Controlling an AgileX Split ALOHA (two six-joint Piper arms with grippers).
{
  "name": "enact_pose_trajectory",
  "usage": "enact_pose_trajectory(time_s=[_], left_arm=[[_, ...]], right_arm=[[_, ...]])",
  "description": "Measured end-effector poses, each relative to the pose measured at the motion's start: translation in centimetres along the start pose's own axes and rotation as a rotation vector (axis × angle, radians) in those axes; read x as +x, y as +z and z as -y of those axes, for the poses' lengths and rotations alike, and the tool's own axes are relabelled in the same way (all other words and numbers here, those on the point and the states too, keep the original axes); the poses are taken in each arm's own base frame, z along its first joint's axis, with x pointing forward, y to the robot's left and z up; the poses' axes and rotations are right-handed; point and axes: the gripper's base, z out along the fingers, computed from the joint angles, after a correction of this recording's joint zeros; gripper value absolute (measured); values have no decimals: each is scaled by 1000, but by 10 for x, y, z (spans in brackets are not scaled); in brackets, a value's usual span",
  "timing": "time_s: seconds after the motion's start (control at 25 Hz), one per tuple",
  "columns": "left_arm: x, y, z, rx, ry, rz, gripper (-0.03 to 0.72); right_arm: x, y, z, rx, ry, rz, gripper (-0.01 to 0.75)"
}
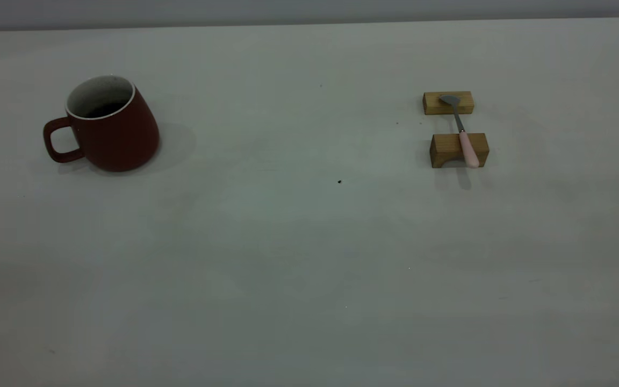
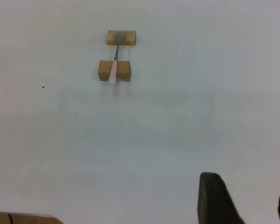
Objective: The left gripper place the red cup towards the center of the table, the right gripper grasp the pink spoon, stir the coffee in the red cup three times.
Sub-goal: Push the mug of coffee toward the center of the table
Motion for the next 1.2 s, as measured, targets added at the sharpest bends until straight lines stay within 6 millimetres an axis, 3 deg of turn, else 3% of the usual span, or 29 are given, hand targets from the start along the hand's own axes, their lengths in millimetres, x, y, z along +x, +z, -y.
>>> enact_pose_trajectory(time_s=[0.08,0.2,0.36,0.48,0.6,0.68,0.76,0.88,0.96,1.2], left_arm=[[-3,-2,0,11,-14,1,245],[-22,-13,-1,22,-16,-14,245],[-64,-12,2,47,17,-106,245],[-98,6,4,44,86,-210,245],[-132,44,7,42,154,-298,257],[-148,72,10,51,199,-341,308],[-159,107,13,66,258,-392,400],[-168,161,17,94,344,-460,605],[-171,198,20,113,388,-505,665],[-171,307,28,201,562,-656,676]], right_arm=[[0,0,0,0,0,0,365],[0,0,0,0,0,0,365],[0,0,0,0,0,0,365],[0,0,0,0,0,0,365],[0,0,0,0,0,0,365],[0,0,0,0,0,0,365],[0,0,0,0,0,0,365],[0,0,0,0,0,0,365],[0,0,0,0,0,0,365],[0,0,0,0,0,0,365]])
